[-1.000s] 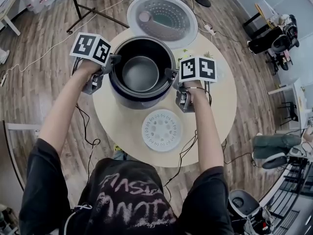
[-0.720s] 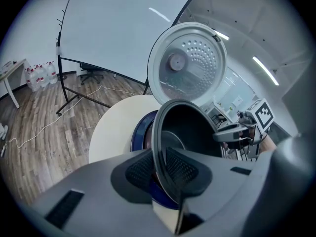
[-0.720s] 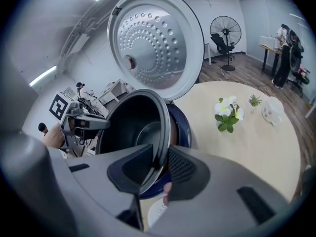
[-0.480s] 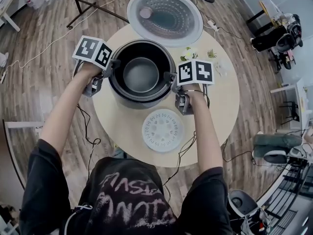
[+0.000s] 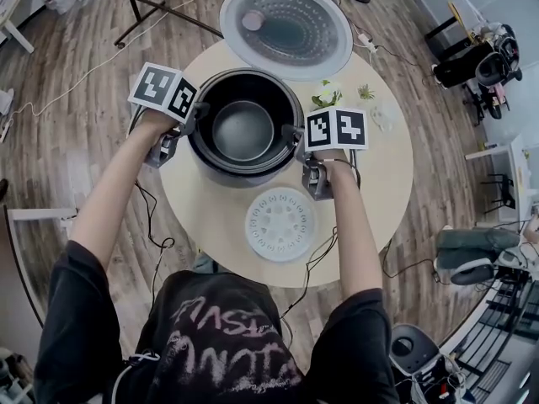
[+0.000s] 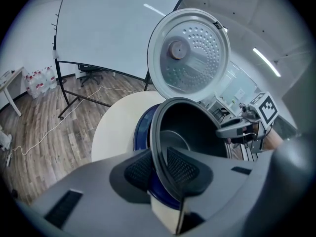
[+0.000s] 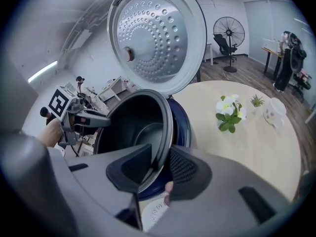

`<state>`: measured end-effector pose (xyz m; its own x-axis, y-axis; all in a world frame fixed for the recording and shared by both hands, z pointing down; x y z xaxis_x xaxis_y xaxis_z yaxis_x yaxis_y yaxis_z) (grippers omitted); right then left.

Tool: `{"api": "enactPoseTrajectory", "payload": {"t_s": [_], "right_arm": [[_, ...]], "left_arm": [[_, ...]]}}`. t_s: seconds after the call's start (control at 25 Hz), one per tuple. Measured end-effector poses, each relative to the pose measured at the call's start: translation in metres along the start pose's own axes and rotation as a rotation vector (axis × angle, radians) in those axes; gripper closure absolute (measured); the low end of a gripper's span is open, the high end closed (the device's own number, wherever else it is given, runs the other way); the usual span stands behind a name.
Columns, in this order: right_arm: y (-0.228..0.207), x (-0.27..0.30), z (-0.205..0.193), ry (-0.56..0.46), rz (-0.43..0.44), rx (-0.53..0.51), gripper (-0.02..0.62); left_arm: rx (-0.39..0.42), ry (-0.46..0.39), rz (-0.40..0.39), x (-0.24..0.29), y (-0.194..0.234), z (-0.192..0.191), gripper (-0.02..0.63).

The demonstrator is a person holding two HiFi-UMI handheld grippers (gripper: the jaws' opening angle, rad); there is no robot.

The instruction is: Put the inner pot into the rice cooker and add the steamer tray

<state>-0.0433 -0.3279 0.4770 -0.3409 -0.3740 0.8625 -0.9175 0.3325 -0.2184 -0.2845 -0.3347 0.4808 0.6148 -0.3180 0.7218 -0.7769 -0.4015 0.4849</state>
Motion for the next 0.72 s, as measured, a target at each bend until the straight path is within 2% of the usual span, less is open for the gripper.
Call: {"api": "enactPoseTrajectory", "payload": {"t_s": [0.16, 0.32, 0.52, 0.72], "right_arm": [[0.0007, -0.0032, -0.001, -0.027, -0.019, -0.016, 0.462], [0.0084, -0.001, -0.0046, -0.041, -0.05, -0.056, 0.41], [0.0069, -0.0059, -0.0041, -0.064, -0.102, -0.106, 0.4], [0.0078, -0.0044, -0.0051, -0.065, -0.148, -0.172, 0.383]], "left_arm": [[0.03, -0.004, 0.028, 0.0, -0.0036, 0.0004, 0.495], [0.072, 0.012, 0.073, -0.0009, -0.0018, -0.0036, 0.485], [0.111, -0.013, 0.11, -0.0034, -0.0083, 0.0006, 0.479], [0.207, -0.014, 0.199, -0.0038, -0.0104, 0.0014, 0.459]]}}
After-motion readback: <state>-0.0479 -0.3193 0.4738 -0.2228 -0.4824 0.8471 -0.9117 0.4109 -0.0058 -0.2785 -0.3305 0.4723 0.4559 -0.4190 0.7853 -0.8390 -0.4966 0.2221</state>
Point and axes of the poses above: the fingertips, and each gripper's own axes: x forward along the fingers, y to its left, z out of its top, the point moved 4 cm from there along -x, backward along the fingers, and after that the axes turned 9 degrees about -z, right-handed, at the moved point
